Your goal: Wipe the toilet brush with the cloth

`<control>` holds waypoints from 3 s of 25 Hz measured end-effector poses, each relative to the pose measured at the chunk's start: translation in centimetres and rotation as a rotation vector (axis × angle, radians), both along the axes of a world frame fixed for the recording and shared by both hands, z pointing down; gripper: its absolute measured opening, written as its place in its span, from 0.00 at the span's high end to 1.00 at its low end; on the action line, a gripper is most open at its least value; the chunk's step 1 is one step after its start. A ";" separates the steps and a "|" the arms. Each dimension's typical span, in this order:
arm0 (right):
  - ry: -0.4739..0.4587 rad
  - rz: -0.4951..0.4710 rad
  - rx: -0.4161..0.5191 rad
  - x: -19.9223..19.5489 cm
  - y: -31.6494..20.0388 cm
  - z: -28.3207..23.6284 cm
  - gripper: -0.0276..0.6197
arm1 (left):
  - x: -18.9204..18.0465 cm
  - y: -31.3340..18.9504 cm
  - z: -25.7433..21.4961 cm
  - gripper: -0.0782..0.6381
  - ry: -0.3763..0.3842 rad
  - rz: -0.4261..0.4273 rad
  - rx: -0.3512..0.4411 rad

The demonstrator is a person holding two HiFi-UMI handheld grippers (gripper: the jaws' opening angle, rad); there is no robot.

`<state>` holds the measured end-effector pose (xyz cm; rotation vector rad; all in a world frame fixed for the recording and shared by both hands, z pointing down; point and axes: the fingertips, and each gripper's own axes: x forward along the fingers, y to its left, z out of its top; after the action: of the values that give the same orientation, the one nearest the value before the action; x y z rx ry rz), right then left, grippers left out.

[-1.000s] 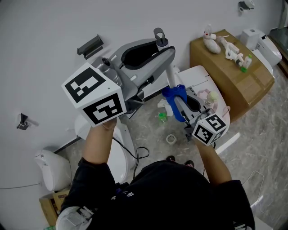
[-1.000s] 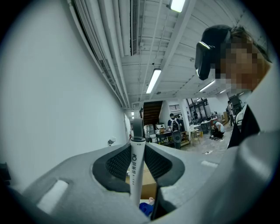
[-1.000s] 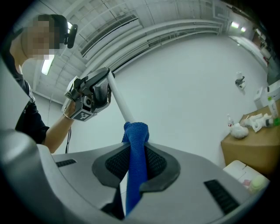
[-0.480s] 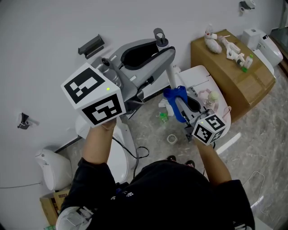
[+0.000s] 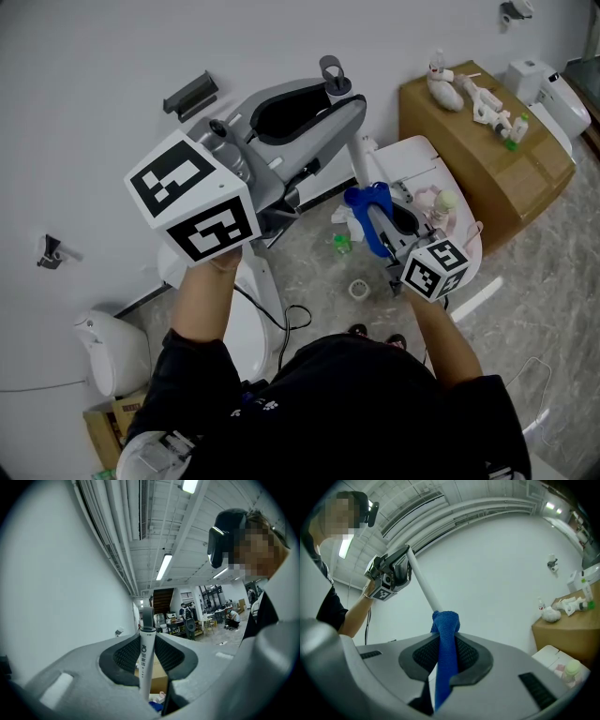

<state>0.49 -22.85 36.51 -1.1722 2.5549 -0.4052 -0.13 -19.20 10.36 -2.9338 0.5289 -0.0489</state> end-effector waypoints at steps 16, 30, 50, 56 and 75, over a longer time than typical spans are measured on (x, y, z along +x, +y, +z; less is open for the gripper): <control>0.051 0.028 -0.056 0.5 -0.8 2.9 0.86 | 0.0 0.4 -0.3 0.75 -0.004 0.007 0.006; 0.068 0.045 -0.089 0.9 -1.0 4.3 0.86 | 0.1 0.9 -0.7 0.75 0.000 0.016 0.010; 0.078 0.063 -0.138 1.7 -0.6 6.3 0.86 | -0.1 1.8 -1.2 0.75 0.017 0.030 0.009; 0.087 0.069 -0.151 2.1 -0.7 6.8 0.86 | 0.1 1.6 -1.4 0.75 0.023 0.035 0.007; 0.093 0.079 -0.151 2.9 -0.1 7.3 0.86 | -0.2 0.4 -0.4 0.75 0.024 0.020 0.004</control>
<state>3.39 -22.99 43.83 -1.3708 2.5836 -0.5452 -0.30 -18.80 9.94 -2.9391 0.5021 -0.0100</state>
